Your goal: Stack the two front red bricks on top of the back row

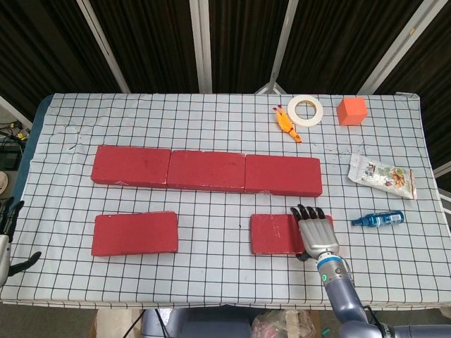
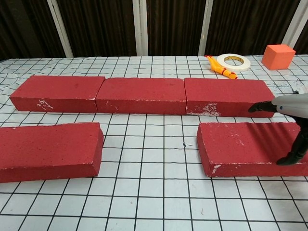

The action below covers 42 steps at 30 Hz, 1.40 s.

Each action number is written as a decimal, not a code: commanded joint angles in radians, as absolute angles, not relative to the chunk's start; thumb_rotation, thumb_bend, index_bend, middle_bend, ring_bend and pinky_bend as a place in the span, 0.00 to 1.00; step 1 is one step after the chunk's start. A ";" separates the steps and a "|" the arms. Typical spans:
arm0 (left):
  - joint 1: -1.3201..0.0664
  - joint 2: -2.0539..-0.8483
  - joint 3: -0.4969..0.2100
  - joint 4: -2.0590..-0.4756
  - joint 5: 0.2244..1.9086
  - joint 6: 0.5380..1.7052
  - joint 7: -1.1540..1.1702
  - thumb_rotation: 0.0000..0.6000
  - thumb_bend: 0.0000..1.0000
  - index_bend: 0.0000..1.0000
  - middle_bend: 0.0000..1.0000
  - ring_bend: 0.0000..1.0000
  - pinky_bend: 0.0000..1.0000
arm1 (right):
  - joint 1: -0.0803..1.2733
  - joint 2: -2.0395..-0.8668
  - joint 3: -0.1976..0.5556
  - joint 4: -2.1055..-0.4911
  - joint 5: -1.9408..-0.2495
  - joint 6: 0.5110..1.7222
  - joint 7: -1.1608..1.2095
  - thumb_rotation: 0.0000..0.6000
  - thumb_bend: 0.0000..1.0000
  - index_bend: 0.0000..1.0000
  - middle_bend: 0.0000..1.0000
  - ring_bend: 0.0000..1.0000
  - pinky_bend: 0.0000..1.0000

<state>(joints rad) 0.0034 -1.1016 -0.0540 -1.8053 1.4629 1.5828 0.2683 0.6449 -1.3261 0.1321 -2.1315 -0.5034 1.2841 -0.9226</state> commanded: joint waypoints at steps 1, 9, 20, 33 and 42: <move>0.003 -1.103 -0.054 -1.805 1.461 1.582 0.270 1.00 0.00 0.04 0.00 0.00 0.13 | 0.654 -1.332 0.124 -2.122 -0.498 1.285 -0.920 1.00 0.19 0.04 0.00 0.00 0.00; 0.002 -1.106 -0.053 -1.806 1.462 1.582 0.277 1.00 0.00 0.04 0.00 0.00 0.13 | 0.687 -1.360 0.105 -2.093 -0.478 1.279 -0.915 1.00 0.18 0.04 0.00 0.00 0.00; -0.002 -1.104 -0.056 -1.805 1.453 1.576 0.276 1.00 0.00 0.04 0.00 0.00 0.13 | 0.720 -1.388 0.083 -2.071 -0.460 1.304 -0.928 1.00 0.19 0.06 0.03 0.00 0.00; -0.002 -1.104 -0.055 -1.808 1.449 1.574 0.276 1.00 0.00 0.04 0.00 0.00 0.14 | 0.742 -1.402 0.070 -2.058 -0.461 1.325 -0.936 1.00 0.19 0.20 0.19 0.01 0.00; -0.003 -1.102 -0.056 -1.808 1.446 1.573 0.271 1.00 0.00 0.04 0.00 0.00 0.14 | 0.769 -1.348 0.093 -2.137 -0.464 1.375 -0.969 1.00 0.19 0.25 0.26 0.06 0.00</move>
<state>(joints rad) -0.0028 -1.1021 -0.0556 -1.8080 1.4457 1.5729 0.2711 0.7594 -1.3671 0.0833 -2.1151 -0.4687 1.3606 -0.9556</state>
